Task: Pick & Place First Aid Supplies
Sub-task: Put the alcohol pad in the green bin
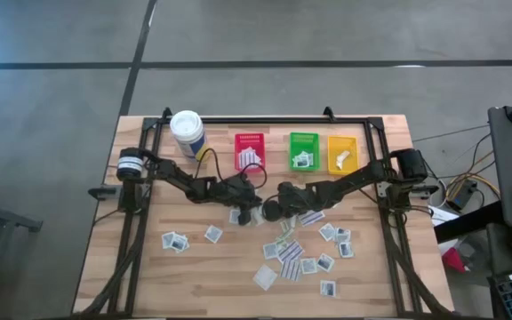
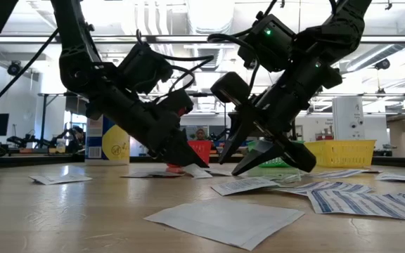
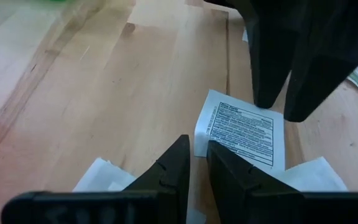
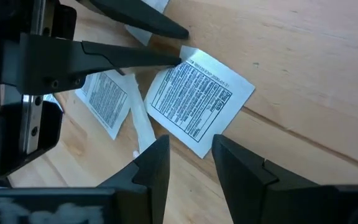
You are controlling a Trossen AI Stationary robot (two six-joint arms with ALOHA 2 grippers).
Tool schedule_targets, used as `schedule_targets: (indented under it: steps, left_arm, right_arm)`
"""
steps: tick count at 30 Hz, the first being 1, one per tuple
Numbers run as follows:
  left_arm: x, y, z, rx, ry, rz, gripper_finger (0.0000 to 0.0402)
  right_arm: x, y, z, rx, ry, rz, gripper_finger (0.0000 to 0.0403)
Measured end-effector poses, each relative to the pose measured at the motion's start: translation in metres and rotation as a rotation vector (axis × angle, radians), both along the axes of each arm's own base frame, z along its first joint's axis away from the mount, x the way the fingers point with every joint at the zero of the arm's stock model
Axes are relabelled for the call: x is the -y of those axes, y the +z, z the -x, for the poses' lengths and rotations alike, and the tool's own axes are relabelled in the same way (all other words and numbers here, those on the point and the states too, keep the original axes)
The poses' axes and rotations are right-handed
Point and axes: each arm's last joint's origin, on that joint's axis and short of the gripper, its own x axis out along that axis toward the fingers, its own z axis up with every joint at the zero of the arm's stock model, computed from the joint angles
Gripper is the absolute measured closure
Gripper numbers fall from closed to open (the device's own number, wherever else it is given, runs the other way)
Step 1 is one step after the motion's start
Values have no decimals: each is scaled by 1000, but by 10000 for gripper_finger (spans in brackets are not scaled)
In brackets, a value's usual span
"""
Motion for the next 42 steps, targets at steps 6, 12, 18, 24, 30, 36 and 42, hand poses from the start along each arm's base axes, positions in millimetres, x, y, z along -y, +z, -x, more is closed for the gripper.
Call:
schedule_targets:
  steps: [6,12,18,24,30,36,42]
  left_arm:
    - [5,19,4,12,-57,-19,337]
    - [10,36,6,58,-80,-63,337]
    - [20,45,6,91,-117,-78,337]
    - [36,42,9,66,-194,-63,337]
    - [41,31,9,56,-209,-69,337]
    - [41,23,5,78,-175,-83,337]
    - [39,16,4,57,-150,-98,337]
  right_arm:
    - [1,-1,1,-11,28,24,276]
    - [1,-1,1,-16,57,49,287]
    - [1,0,2,-14,87,74,302]
    - [2,11,3,15,133,114,312]
    - [4,16,5,16,140,194,316]
    - [5,18,3,31,122,240,308]
    - [8,21,0,52,153,320,291]
